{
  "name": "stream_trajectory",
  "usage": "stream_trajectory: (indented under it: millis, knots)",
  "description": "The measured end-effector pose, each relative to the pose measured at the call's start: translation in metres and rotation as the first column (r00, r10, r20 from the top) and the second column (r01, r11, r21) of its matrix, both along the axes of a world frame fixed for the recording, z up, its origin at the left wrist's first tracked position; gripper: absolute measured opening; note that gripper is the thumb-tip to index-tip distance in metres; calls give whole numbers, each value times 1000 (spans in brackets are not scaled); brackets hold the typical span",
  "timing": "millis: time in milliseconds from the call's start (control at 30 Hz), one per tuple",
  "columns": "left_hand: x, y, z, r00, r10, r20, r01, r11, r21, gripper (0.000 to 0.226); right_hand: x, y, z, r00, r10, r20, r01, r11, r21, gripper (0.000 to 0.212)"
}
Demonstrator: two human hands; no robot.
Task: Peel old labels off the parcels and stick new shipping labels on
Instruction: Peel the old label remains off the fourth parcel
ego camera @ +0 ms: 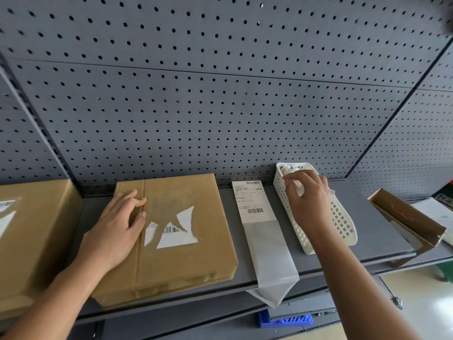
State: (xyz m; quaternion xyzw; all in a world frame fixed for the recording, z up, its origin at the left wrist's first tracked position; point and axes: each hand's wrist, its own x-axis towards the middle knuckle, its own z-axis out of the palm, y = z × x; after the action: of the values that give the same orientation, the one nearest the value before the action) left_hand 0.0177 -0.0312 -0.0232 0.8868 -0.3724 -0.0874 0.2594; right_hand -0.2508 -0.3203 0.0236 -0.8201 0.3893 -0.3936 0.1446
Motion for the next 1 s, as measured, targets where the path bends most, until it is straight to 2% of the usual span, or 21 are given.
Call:
stream_trajectory:
  millis: [367, 633, 1000]
  knots:
    - [-7, 0, 6, 1000, 18, -8, -17, 1000, 22, 41, 58, 52, 4, 962, 269, -48, -272, 961, -51, 12]
    - [-8, 1, 9, 999, 24, -27, -23, 1000, 20, 39, 96, 85, 3, 914, 400, -60, -399, 916, 39, 16]
    - [-6, 3, 7, 999, 18, -42, -18, 1000, 9, 39, 134, 136, -15, 776, 623, -93, -601, 777, 190, 21]
